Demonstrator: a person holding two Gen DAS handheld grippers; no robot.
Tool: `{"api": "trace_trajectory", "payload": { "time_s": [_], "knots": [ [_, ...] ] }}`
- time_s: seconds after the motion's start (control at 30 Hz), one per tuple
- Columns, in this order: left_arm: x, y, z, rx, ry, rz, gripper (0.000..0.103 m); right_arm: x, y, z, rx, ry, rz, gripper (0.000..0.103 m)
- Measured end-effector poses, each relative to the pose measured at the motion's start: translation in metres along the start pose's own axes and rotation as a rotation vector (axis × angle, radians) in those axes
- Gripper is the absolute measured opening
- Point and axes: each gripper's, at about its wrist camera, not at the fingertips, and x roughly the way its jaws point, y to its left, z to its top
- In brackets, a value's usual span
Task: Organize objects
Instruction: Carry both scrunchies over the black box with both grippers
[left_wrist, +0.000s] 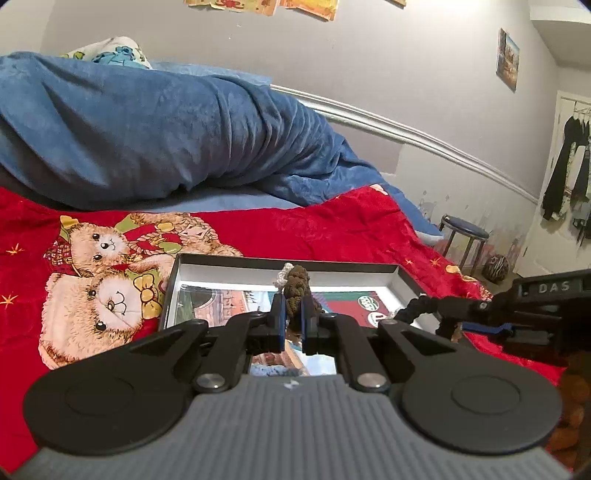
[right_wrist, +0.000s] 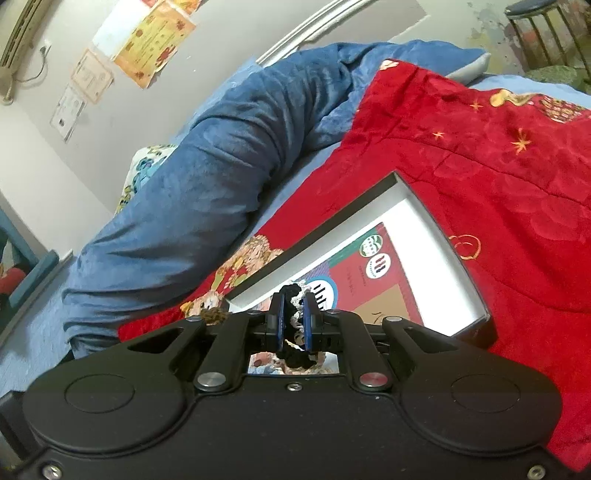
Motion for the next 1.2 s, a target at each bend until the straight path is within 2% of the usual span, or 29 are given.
{"api": "trace_trajectory", "payload": {
  "time_s": [0.4,0.77,1.0,1.2],
  "knots": [
    [0.008,-0.005,-0.007,-0.010,0.037,-0.035,0.010,0.002,0.000,-0.001,-0.001,-0.006,-0.019,0.011],
    [0.004,-0.013,-0.005,0.009,0.041,-0.037,0.010,-0.006,-0.001,-0.001,0.036,-0.019,0.028,0.011],
    [0.009,-0.008,-0.009,-0.019,0.085,-0.034,0.010,0.001,0.001,-0.008,0.018,0.004,0.009,0.011],
    [0.011,-0.011,-0.017,-0.024,0.141,-0.045,0.010,0.013,0.000,-0.016,-0.023,0.033,-0.044,0.011]
  ]
}}
